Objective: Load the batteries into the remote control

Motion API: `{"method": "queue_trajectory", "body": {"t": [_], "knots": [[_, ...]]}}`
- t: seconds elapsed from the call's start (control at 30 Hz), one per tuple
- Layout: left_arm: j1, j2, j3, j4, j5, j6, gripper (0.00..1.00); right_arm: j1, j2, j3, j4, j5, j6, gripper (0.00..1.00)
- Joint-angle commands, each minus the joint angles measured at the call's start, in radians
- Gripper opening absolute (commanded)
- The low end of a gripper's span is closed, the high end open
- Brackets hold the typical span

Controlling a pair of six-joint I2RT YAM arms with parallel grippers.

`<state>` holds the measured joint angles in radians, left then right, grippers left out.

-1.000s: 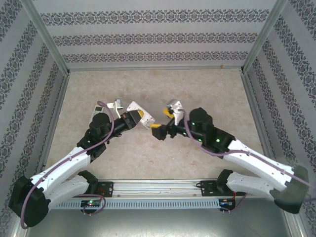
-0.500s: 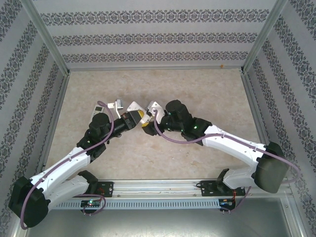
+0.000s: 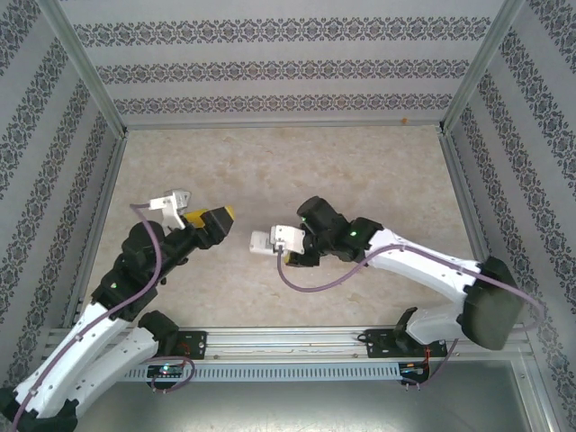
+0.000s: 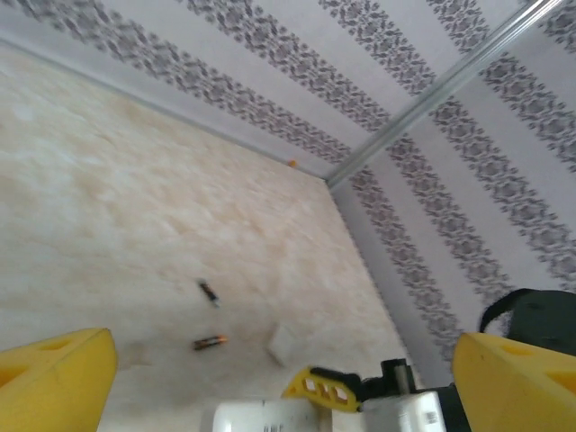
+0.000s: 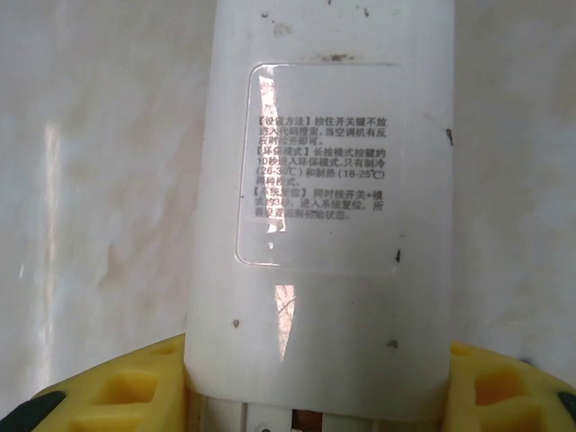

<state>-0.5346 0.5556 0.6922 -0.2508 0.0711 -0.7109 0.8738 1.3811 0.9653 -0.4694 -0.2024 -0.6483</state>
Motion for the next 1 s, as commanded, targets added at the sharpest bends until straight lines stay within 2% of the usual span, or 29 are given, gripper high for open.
{"method": "queue_trajectory", "body": {"t": [0.0,0.23,0.33,0.5,0.6,0.7,0.77,0.87,0.9,0.97], "knots": [[0.009,-0.031,-0.028,-0.225,-0.065,0.123,0.98,0.023,0.103,-0.006,-0.109,-0.016,-0.108,0.38],[0.01,-0.097,-0.139,-0.142,-0.006,0.04,0.99,0.044,0.403,0.095,-0.032,0.067,-0.009,0.39],[0.009,-0.089,-0.149,-0.137,0.004,0.032,0.99,0.054,0.461,0.133,-0.035,0.108,-0.024,0.46],[0.01,-0.086,-0.162,-0.115,0.009,0.027,1.0,0.053,0.459,0.134,-0.049,0.149,-0.047,0.67],[0.01,-0.082,-0.173,-0.102,0.008,0.031,1.0,0.051,0.385,0.13,-0.057,0.141,-0.044,0.74],[0.009,-0.073,-0.177,-0.102,0.017,0.032,1.0,0.03,0.265,0.129,-0.034,0.075,0.018,0.78],[0.009,-0.069,-0.178,-0.104,0.038,0.033,1.0,-0.017,0.19,0.114,0.048,0.038,0.158,0.79],[0.009,-0.07,-0.188,-0.104,0.077,0.036,1.0,-0.166,0.153,0.114,0.167,0.071,0.636,0.75],[0.01,-0.071,-0.193,-0.105,0.084,0.037,1.0,-0.223,0.173,0.143,0.128,0.109,0.806,0.71],[0.01,-0.072,-0.199,-0.105,0.091,0.037,1.0,-0.301,0.238,0.21,0.017,0.142,0.958,0.64]]}}
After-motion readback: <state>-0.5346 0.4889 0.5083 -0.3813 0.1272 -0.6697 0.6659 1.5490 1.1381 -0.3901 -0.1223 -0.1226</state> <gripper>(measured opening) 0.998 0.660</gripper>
